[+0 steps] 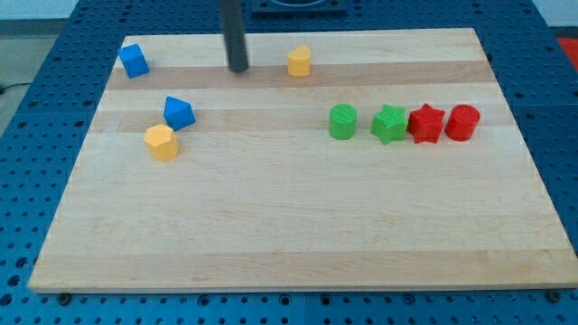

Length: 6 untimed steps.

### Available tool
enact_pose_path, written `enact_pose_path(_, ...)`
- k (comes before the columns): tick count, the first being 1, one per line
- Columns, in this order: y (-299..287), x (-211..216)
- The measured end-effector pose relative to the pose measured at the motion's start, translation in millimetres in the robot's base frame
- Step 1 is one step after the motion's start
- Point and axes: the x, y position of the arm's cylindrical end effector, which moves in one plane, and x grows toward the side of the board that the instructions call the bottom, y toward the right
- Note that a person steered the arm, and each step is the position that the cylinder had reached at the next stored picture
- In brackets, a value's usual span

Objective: Move blue cube to the right slightly

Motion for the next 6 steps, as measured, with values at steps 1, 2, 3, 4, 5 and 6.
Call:
enact_pose_path(1, -67, 30)
enact_pose_path(2, -163, 30)
enact_pose_path(3, -184, 29)
enact_pose_path(4, -182, 1)
enact_pose_path(5, -184, -12)
enact_pose_path(6, -173, -32)
